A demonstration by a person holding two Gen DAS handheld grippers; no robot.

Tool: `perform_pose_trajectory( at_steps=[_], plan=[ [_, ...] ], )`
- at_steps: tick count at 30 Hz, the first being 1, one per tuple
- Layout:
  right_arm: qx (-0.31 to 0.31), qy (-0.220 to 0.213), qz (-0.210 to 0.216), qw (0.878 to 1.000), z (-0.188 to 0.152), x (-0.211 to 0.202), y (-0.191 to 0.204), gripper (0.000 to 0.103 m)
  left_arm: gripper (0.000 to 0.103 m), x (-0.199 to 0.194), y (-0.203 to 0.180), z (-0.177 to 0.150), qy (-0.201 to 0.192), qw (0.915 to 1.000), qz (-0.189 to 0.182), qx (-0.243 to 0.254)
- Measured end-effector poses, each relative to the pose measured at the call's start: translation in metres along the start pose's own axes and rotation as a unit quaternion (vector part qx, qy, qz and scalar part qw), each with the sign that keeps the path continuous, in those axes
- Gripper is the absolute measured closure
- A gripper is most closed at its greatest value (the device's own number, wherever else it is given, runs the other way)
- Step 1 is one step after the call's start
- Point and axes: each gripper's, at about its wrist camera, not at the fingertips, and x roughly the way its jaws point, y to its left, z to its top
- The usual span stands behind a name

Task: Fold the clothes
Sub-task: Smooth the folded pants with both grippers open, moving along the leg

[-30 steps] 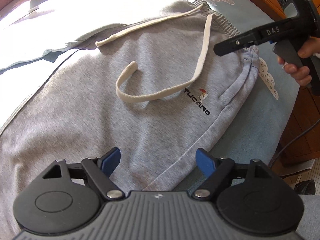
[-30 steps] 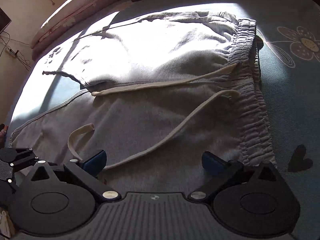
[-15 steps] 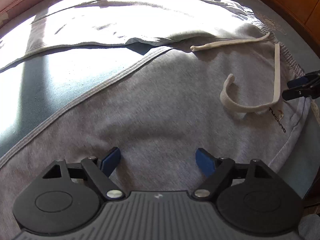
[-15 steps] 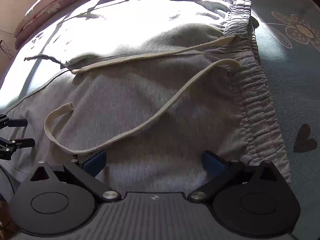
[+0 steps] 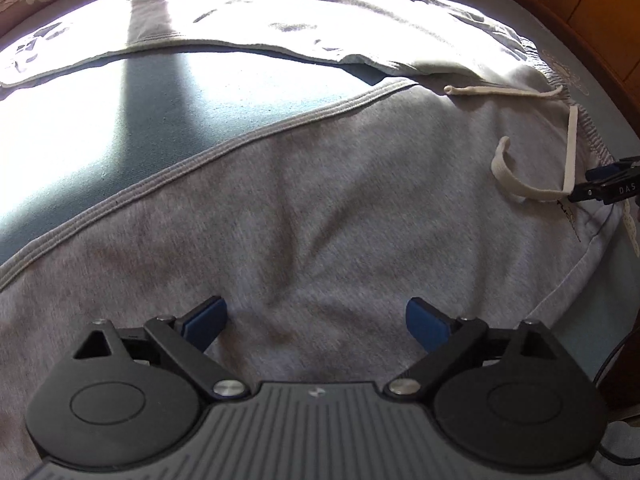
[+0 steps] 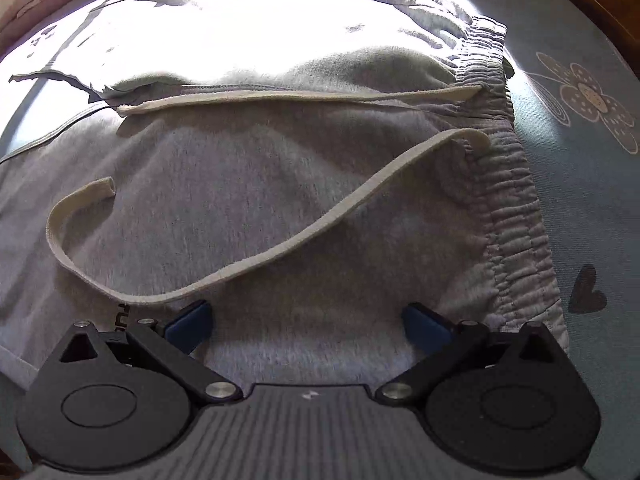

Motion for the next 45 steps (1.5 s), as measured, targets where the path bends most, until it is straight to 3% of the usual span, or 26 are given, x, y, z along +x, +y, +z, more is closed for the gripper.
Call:
perform_pose_trajectory(
  at_steps=[4,7,11,15,18,20,24,28,33,40,45],
  plan=[
    [0.013,0.034,-0.018,0.999,0.011,-0.001,0.005,0.000,0.008,-0.017,0.042,-0.010,-0.003,0.9985,0.045,-0.032],
    [0.023,0.042,-0.038,0.998,0.023,-0.014,0.022,0.000,0.007,-0.036,0.067,-0.013,-0.027,0.9981,0.032,-0.045],
    [-0.053,-0.017,-0.017,0.998,0.035,-0.046,0.094,0.000,0.007,-0.035,0.080,-0.019,-0.026,0.9977,0.054,-0.033],
    [-0.140,-0.053,0.030,0.988,0.047,-0.040,0.188,0.000,0.007,-0.028,0.077,-0.038,-0.024,0.9967,0.077,0.007],
    [-0.181,-0.052,0.067,0.980,0.044,-0.023,0.242,0.000,0.007,-0.029,0.077,-0.055,-0.023,0.9957,0.087,0.020],
    [-0.205,-0.039,0.069,0.975,0.031,-0.007,0.266,0.000,0.007,-0.034,0.080,-0.067,-0.025,0.9955,0.090,0.019],
    [-0.245,-0.032,0.040,0.968,-0.006,0.003,0.279,0.000,0.006,-0.043,0.091,-0.090,-0.019,0.9962,0.085,0.003],
    [-0.229,0.009,0.041,0.972,-0.001,-0.001,0.275,0.000,0.007,-0.054,0.093,-0.090,-0.024,0.9964,0.081,0.003],
    [-0.264,-0.034,0.060,0.962,0.016,-0.007,0.299,0.000,0.007,-0.051,0.103,-0.078,-0.053,0.9931,0.105,0.005],
    [-0.241,-0.023,0.073,0.968,0.004,0.013,0.325,0.000,0.005,-0.047,0.112,-0.100,-0.040,0.9938,0.101,-0.026],
    [-0.227,-0.047,0.073,0.970,-0.008,0.012,0.322,0.000,0.001,-0.052,0.117,-0.112,-0.041,0.9937,0.095,-0.042]
  ],
)
